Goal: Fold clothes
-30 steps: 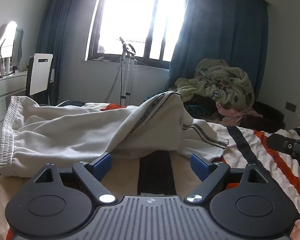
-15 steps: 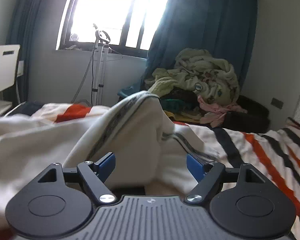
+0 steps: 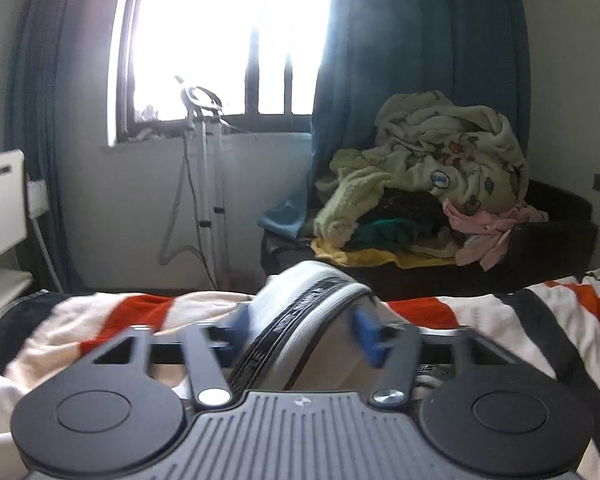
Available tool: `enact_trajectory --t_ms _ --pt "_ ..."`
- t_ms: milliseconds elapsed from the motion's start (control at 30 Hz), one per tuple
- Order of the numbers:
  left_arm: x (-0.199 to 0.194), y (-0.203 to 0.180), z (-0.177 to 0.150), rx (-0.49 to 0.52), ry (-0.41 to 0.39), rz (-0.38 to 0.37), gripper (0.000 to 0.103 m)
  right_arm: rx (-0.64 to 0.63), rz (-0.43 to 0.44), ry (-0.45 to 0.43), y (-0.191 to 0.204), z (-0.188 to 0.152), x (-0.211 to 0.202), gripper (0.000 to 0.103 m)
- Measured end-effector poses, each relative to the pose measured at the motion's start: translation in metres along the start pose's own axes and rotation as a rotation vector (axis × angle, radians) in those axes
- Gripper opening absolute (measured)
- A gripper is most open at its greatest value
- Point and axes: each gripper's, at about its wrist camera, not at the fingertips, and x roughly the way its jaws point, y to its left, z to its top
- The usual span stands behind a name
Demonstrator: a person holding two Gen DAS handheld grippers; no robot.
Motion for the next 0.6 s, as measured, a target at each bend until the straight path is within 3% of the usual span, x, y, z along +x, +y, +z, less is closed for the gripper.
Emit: enact_trajectory --t_ms 33,67,200,367,500,600 --pt "0.003 -0.002 0.001 0.005 0.003 -0.006 0.022 -0.002 -0.002 -0.001 0.000 -0.001 0.002 0.086" --pt "-0.004 -0.005 -0.001 0.026 -0.005 -0.014 0.018 -0.006 -0.004 -0.003 0.001 -0.001 0.004 0.086" --pt "-0.056 -0.019 -0.020 0.122 -0.060 -0.051 0.014 -0.030 0.007 -0.021 0.005 -0.001 0.002 0.086" --pt "-0.156 -0.032 -0.066 0.113 -0.116 -0.112 0.013 -0.029 0.020 -0.066 0.006 0.004 -0.013 0.086" --pt "-0.223 -0.035 -0.112 0.033 -0.078 -0.137 0.013 0.005 0.031 -0.107 0.000 0.010 -0.030 0.086" --pt "-0.248 -0.030 -0.147 -0.030 0.004 -0.133 0.013 0.054 0.060 -0.115 -0.006 0.014 -0.043 0.086"
